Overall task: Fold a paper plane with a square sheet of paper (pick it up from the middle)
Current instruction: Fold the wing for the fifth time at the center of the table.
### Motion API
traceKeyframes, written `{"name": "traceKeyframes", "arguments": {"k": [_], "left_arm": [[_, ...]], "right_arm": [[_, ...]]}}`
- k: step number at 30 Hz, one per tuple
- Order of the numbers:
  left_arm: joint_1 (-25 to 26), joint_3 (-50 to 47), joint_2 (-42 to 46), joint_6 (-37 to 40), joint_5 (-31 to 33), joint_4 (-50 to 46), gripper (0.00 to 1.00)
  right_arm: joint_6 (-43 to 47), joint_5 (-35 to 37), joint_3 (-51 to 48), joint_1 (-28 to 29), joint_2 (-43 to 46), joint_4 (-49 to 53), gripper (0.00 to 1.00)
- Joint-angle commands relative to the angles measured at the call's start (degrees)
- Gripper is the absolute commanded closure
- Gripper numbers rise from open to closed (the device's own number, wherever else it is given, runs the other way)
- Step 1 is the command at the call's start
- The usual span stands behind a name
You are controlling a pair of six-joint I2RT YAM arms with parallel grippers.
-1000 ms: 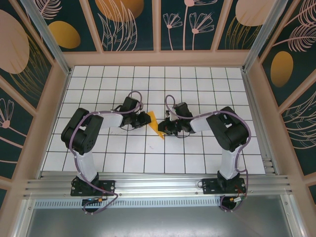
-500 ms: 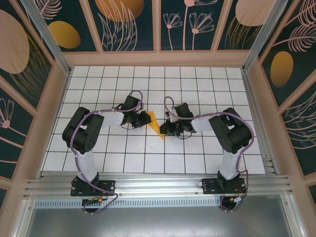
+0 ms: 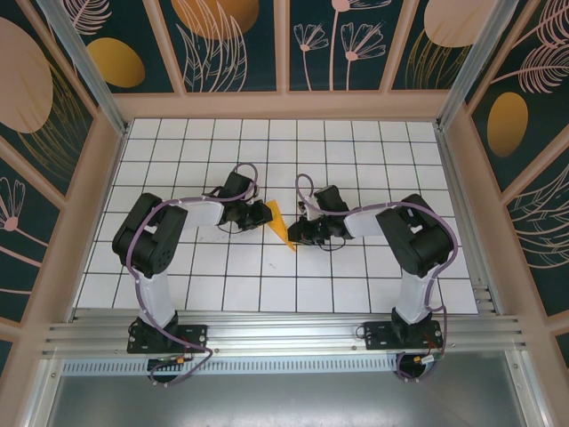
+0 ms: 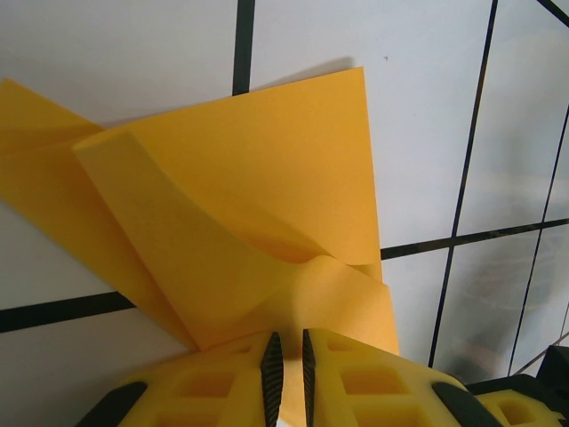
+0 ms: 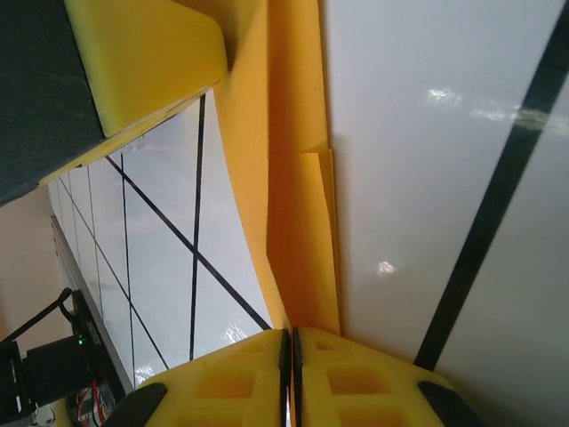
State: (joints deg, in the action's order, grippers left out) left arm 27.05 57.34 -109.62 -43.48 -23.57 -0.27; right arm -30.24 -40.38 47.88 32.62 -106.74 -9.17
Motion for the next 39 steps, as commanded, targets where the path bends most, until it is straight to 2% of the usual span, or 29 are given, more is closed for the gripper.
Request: {"name": "traceKeyframes", "arguments": {"k": [1,5,14,22,29,32,39], "left_arm": [[-0.2,-1.9,-7.0,2.7,11.3,-3.8,0.80],[-0.2,-2.0,-7.0,2.8,11.3,-3.8,0.80],[-0.2,-2.0,-7.1,2.7,11.2,-3.7,0.80],[-0.2,-2.0,-7.2,2.7,11.1,-3.6,0.81],[-0.2,-2.0,-7.2,2.8,11.1,-3.6,0.81],[-0.2,-2.0,-7.3,2.9,11.1,-3.6,0.81],[-0.2,-1.9,-7.5,3.0,11.0,-3.7,0.81]], "right_arm": [[2.0,1.6,-1.4,-0.1,1.0,7.0,0.85],[2.8,1.7,-2.1,-0.1,1.0,7.9,0.86],[2.7,4.2,-3.6,0.0,1.1,9.3,0.97],[3.2,5.2,-3.8,1.3,4.7,11.3,0.90],[2.7,6.2,-5.1,1.5,4.1,11.2,0.93],[2.4,6.8,-4.6,1.5,6.7,11.2,0.92],[1.4,13.9,0.5,3.0,14.6,15.1,0.82]]}}
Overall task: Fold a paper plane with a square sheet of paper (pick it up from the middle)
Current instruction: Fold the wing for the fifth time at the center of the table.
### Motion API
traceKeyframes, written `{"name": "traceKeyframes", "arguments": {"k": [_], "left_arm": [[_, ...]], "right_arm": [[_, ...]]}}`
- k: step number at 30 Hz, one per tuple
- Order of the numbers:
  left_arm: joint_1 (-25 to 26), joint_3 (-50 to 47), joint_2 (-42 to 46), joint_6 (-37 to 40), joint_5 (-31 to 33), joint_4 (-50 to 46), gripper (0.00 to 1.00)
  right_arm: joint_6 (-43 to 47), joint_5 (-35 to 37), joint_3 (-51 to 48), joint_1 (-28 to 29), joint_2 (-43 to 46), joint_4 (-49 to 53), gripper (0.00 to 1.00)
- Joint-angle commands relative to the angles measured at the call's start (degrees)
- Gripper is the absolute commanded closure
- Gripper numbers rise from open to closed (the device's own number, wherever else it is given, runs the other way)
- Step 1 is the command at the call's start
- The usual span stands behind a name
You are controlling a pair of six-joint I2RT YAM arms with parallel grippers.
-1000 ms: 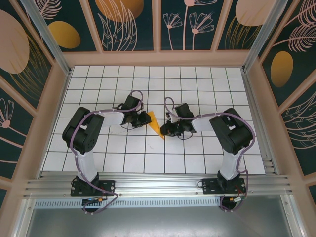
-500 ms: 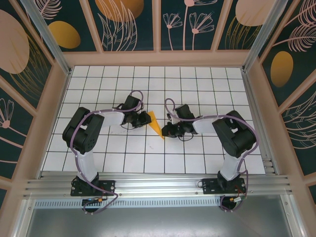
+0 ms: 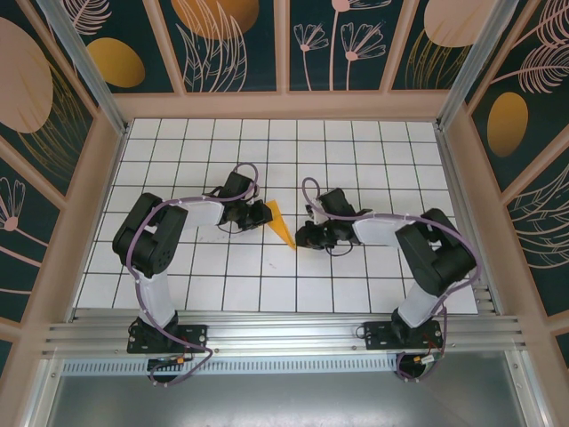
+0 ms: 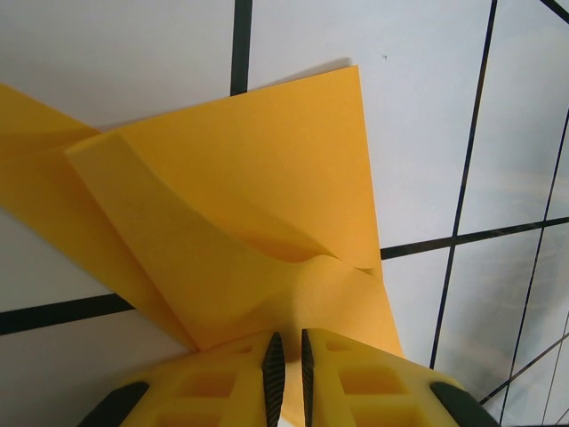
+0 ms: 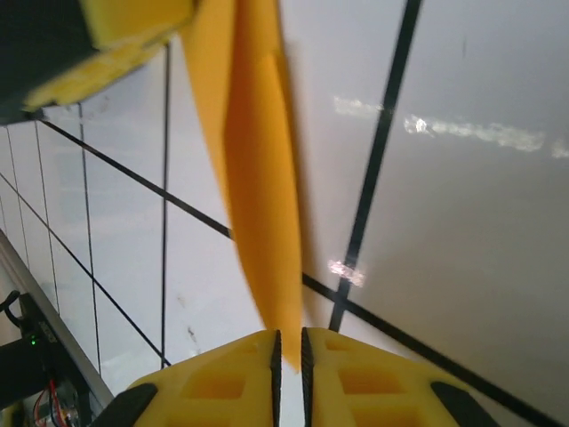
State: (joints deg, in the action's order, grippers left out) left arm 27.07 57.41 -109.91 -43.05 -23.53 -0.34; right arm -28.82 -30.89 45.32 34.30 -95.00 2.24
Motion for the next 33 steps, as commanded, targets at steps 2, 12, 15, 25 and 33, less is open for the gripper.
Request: {"name": "traceKeyframes", "arguments": {"k": [2,12,15,25,33], "left_arm": [[-0.3,-2.0,-7.3,2.5,10.9,-3.7,0.81],[-0.2,-2.0,-7.4,2.6,10.9,-4.0,0.81],[-0.1,-2.0,-7.3,2.7,10.8,-3.9,0.81],[-0.2,-0.2,-7.5,3.0,11.1,-4.2,0.81],[-0.2,-0.2,-7.5,3.1,11.3,-4.4,0.81]], "right_arm": [[0.3,5.8,5.6,2.7,2.0,5.3,0.82],[1.2,6.3,18.2,7.5,-12.6,9.2,0.87],[1.0,5.3,18.0,7.1,-14.2,8.2,0.88],[0.2,2.2,12.4,5.3,-13.9,4.2,0.89],[0.5,0.7,8.8,3.9,-13.7,2.6,0.89]]}}
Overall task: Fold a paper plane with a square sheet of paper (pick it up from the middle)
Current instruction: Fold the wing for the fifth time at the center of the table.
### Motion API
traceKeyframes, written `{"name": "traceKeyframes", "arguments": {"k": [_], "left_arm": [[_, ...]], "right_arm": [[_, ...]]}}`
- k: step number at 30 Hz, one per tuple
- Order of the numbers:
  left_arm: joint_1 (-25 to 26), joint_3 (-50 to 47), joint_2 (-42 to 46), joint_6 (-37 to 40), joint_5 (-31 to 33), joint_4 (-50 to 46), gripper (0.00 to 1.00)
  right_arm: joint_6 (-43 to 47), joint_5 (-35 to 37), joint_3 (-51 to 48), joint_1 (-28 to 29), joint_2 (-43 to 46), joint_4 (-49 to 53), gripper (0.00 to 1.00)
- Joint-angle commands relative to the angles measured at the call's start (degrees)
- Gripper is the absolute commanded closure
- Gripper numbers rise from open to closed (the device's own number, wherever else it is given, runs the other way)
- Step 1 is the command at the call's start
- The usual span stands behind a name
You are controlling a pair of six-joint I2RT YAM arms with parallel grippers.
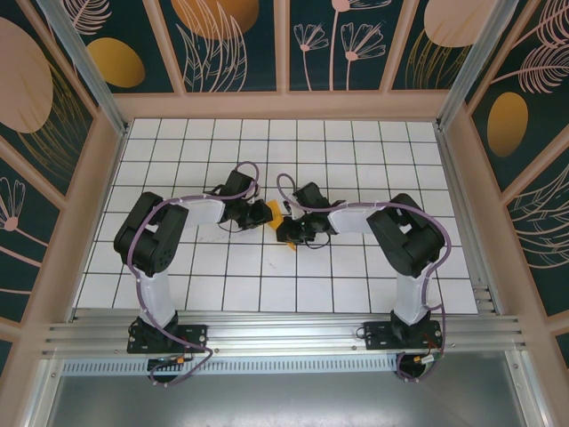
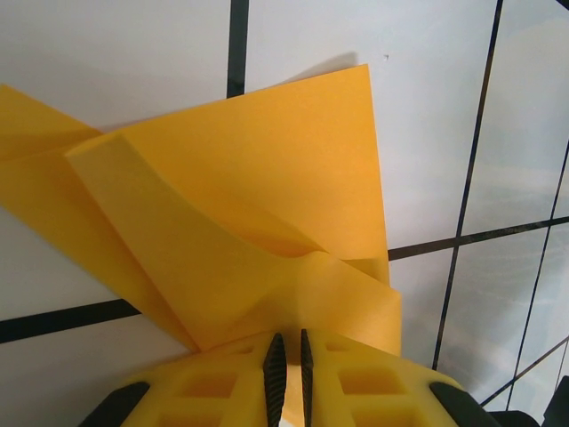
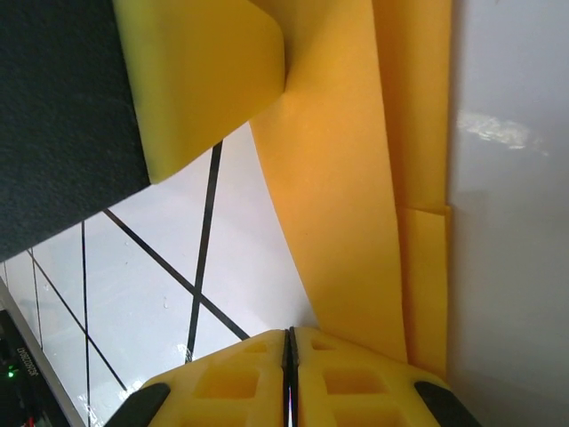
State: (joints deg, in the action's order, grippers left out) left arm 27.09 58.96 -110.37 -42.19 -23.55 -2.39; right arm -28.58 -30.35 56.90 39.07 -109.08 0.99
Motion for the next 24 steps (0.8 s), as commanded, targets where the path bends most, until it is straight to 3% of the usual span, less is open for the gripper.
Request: {"name": "traceKeyframes", "arguments": {"k": [1,24], "left_arm": [[-0.2,-1.8,-7.0,2.2,11.3,-2.4,0.81],[-0.2,-1.9,-7.6,2.3,11.6,-2.3,0.81]], "right_arm": [[0.4,0.2,-3.1,-1.1,0.4,4.0,0.89],[2.8,-3.0,-12.1,-1.6,6.4,6.2,0.95]]}}
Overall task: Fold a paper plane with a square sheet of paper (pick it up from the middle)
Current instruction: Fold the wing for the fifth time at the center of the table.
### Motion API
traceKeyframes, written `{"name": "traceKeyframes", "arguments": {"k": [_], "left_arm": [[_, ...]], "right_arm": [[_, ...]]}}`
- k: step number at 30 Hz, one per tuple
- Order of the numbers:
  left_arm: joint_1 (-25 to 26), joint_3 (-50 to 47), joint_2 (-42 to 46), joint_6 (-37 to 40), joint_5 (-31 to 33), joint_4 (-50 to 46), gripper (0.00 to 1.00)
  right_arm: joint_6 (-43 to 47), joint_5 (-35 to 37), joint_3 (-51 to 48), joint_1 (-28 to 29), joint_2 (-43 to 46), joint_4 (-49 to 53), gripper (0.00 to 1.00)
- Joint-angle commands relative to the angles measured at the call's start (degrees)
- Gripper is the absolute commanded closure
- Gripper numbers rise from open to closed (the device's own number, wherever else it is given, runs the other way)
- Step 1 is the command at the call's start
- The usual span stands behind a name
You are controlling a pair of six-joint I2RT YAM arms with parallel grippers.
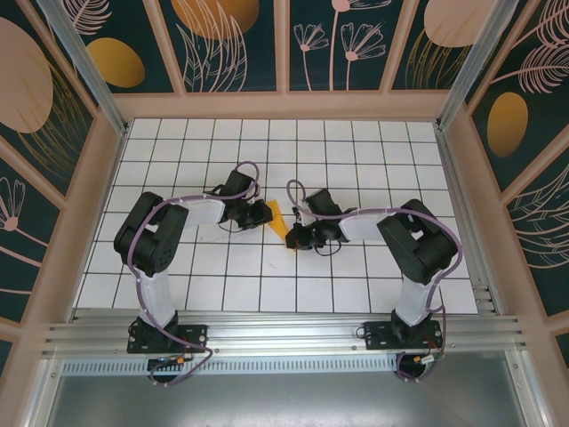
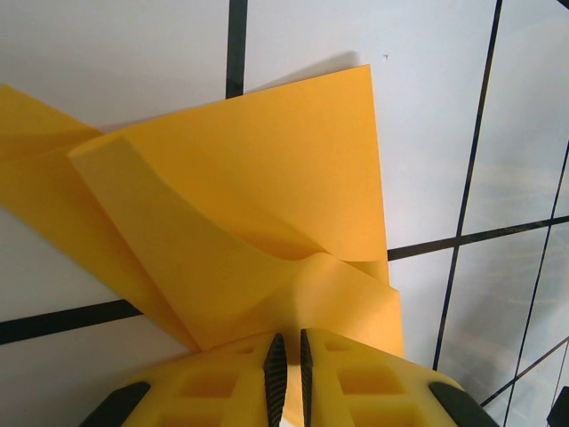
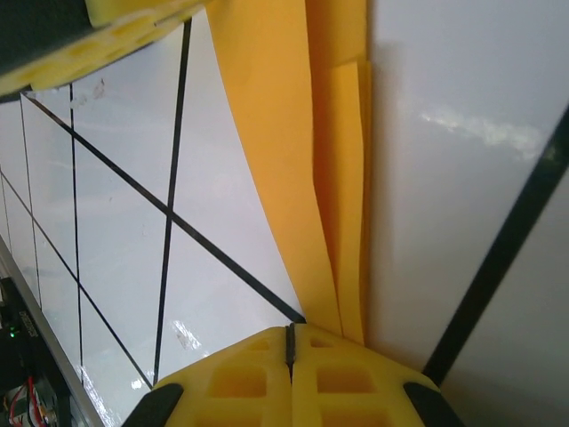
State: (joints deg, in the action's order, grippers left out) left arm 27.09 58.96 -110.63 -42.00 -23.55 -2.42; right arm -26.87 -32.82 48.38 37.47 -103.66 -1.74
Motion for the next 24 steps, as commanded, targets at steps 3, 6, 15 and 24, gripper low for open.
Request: {"name": "traceKeyframes", "arguments": {"k": [3,6,15,24], "left_arm": [[-0.2,-1.8,-7.4,2.0,11.5,-2.2,0.81],[-0.2,-1.9,-7.2,2.0,11.4,-2.2,0.81],[-0.2,-2.2,-6.5,2.2,10.8,-1.9,0.81],[-0.2,-1.8,-6.5,2.0,10.3,-1.8,0.82]], "right_arm": [[1.1,-0.5,-4.9,0.0,2.1,9.9,0.95],[1.3,0.1,-5.9,0.0,3.6,10.7,0.95],[-1.1,1.3,1.1,-0.5,12.9,7.0,0.88],[-1.2,2.2,11.5,-0.1,-2.3,6.9,0.91]]}}
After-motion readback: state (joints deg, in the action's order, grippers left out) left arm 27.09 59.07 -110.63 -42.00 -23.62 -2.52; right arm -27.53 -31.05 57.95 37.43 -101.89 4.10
